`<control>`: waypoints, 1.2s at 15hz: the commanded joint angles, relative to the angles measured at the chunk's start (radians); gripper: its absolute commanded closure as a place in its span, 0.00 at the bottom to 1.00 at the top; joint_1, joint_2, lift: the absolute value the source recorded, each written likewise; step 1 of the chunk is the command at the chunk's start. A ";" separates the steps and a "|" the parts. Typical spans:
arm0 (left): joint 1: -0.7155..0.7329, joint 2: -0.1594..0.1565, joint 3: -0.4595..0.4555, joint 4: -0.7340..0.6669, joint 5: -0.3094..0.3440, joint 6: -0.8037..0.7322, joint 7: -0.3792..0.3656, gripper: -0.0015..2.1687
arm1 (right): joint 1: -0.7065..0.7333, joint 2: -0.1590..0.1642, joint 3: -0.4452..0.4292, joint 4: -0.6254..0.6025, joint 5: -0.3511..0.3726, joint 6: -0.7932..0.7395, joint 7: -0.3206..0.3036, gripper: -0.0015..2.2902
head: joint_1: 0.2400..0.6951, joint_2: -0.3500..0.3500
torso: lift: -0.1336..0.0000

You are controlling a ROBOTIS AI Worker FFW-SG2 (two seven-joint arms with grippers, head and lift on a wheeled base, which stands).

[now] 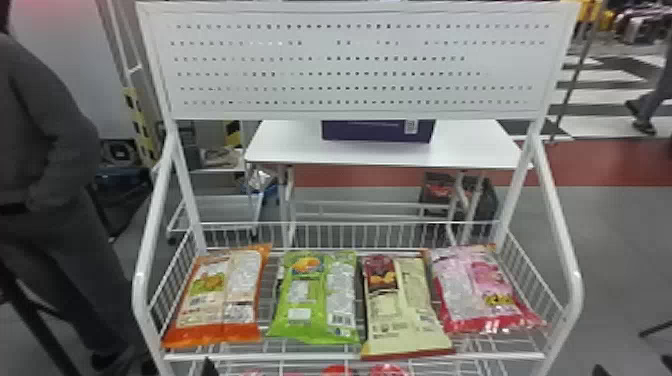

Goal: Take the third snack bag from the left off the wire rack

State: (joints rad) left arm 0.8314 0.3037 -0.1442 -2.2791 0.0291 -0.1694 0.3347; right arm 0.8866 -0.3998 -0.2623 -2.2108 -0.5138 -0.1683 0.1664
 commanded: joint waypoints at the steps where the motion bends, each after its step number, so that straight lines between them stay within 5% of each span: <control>1: 0.000 0.000 0.000 -0.002 0.000 0.000 0.000 0.08 | 0.002 -0.001 0.000 -0.003 0.000 0.002 0.001 0.04 | 0.57 0.50 | 1.00; 11: 0.023 0.000 -0.008 -0.022 -0.014 -0.006 0.003 0.08 | -0.018 -0.008 0.017 0.006 -0.002 0.011 -0.022 0.04 | 0.57 0.50 | 1.00; 15: 0.029 -0.003 -0.038 -0.019 -0.038 -0.009 0.009 0.08 | -0.314 -0.005 0.172 0.089 0.012 0.217 -0.030 0.04 | 0.57 0.50 | 1.00; 18: 0.025 -0.009 -0.049 -0.013 -0.038 -0.009 0.006 0.08 | -0.546 0.038 0.291 0.206 0.043 0.349 -0.044 0.04 | 0.57 0.50 | 1.00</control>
State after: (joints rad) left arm 0.8577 0.2966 -0.1884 -2.2933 -0.0090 -0.1786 0.3411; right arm 0.4362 -0.3795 -0.0221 -2.0537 -0.4857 0.1317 0.1289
